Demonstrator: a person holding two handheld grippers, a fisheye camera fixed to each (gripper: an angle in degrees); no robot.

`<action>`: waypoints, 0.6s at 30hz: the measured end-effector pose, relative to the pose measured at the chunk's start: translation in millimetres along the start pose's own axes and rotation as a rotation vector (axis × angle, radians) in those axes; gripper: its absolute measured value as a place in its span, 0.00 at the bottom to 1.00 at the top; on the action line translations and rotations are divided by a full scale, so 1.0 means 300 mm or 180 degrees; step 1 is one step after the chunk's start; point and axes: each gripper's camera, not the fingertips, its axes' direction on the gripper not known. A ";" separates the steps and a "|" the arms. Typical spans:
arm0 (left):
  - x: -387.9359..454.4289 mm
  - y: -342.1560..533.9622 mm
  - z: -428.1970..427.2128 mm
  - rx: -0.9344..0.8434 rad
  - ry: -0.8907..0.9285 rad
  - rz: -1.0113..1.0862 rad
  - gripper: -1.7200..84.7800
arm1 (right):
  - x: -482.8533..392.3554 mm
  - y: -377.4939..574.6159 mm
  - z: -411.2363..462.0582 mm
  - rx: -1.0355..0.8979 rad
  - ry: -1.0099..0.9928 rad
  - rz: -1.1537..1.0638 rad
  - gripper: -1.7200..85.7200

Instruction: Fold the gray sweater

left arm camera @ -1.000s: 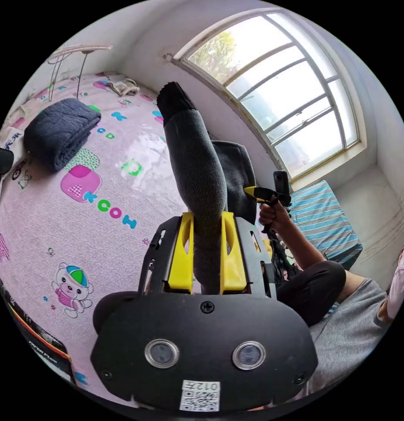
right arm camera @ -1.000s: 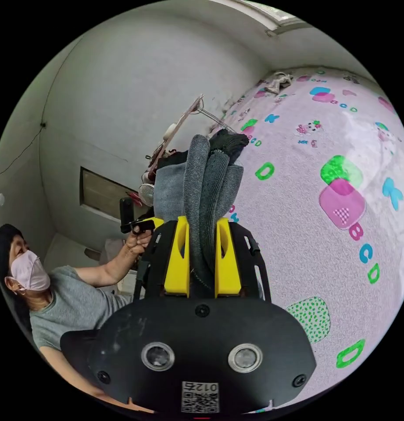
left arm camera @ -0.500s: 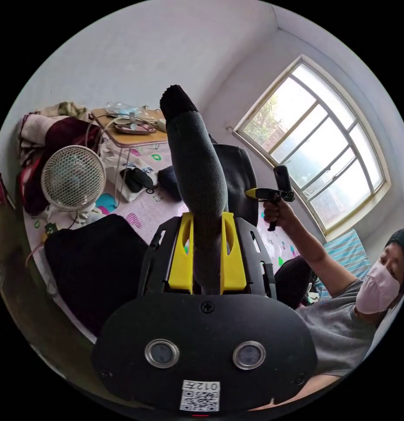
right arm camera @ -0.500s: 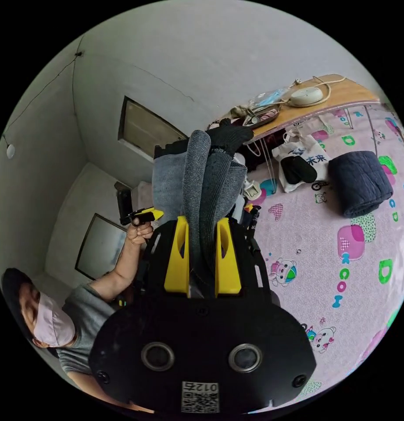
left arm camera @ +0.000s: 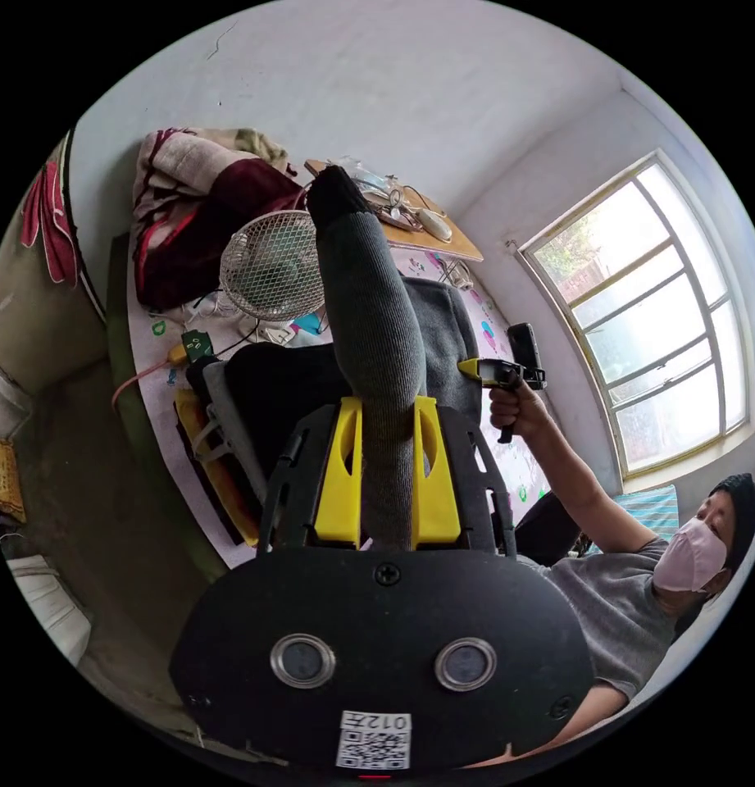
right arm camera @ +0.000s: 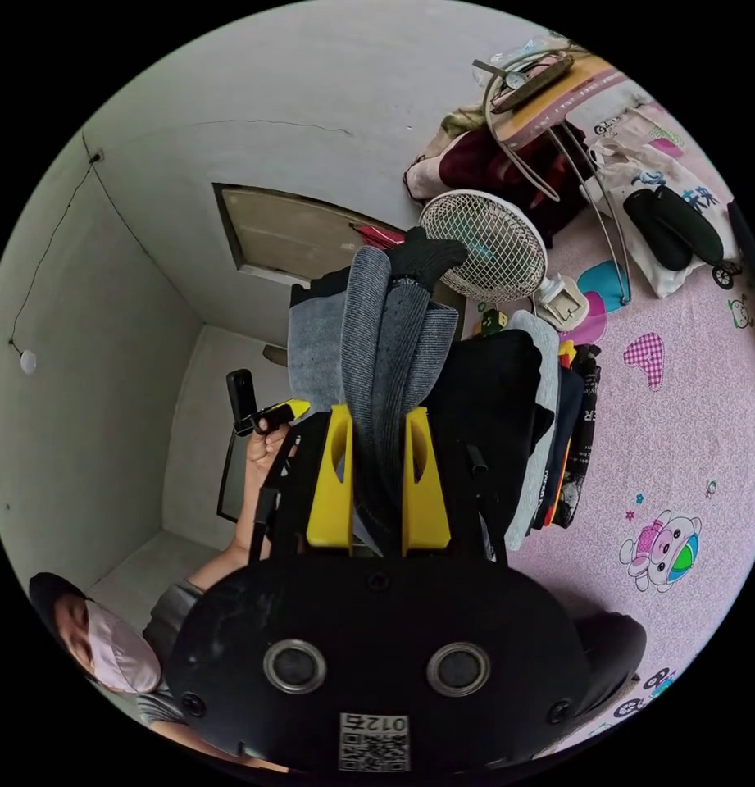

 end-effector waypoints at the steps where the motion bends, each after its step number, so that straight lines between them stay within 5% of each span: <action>1: -0.009 0.002 -0.005 -0.0004 0.0054 -0.0057 0.12 | 0.052 -0.013 0.000 -0.0023 0.0026 0.0024 0.12; 18: 0.148 -0.058 -0.259 -0.0238 0.0312 -0.0121 0.12 | 0.544 -0.120 -0.088 -0.0186 0.0088 0.0378 0.13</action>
